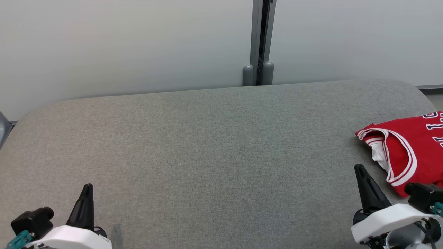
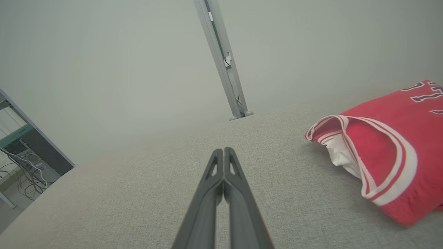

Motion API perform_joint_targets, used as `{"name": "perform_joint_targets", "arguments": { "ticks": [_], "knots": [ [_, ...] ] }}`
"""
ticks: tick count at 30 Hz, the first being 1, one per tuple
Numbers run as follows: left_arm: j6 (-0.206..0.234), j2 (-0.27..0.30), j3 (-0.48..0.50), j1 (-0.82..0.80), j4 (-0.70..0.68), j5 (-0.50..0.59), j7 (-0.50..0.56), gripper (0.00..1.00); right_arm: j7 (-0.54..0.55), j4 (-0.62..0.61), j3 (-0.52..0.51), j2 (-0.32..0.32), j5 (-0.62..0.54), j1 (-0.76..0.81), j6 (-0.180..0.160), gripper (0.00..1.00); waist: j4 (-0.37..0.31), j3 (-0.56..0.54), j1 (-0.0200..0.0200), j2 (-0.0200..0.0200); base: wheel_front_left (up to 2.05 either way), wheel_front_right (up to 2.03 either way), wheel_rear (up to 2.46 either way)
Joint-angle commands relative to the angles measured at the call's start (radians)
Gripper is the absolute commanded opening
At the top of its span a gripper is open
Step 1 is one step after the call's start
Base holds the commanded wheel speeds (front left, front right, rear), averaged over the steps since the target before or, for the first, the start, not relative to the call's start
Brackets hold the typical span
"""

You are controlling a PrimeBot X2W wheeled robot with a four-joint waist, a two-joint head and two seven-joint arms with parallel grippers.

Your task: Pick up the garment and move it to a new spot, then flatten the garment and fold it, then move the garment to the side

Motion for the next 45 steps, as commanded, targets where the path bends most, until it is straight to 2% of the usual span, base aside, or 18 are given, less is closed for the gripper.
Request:
{"name": "perform_joint_targets", "arguments": {
  "ticks": [1,22,45],
  "knots": [
    [-0.013,0.007,0.022,-0.041,-0.004,-0.033,0.005,0.00,0.001,-0.001,-0.001,-0.006,0.044,-0.039,0.000,0.00,0.000,0.000,0.0000,-0.0001,0.00,0.00,0.00],
    [-0.077,-0.053,0.116,-0.123,0.075,-0.288,0.070,0.00,0.019,0.107,0.002,-0.009,0.380,-0.130,0.000,0.00,0.005,0.009,0.0000,-0.0001,0.00,0.00,0.00],
    [-0.133,-0.108,0.201,-0.196,0.146,-0.509,0.129,0.00,0.034,0.202,0.004,-0.011,0.671,-0.208,0.000,0.00,0.010,0.018,0.0000,-0.0001,0.00,0.00,0.00]
  ]
}}
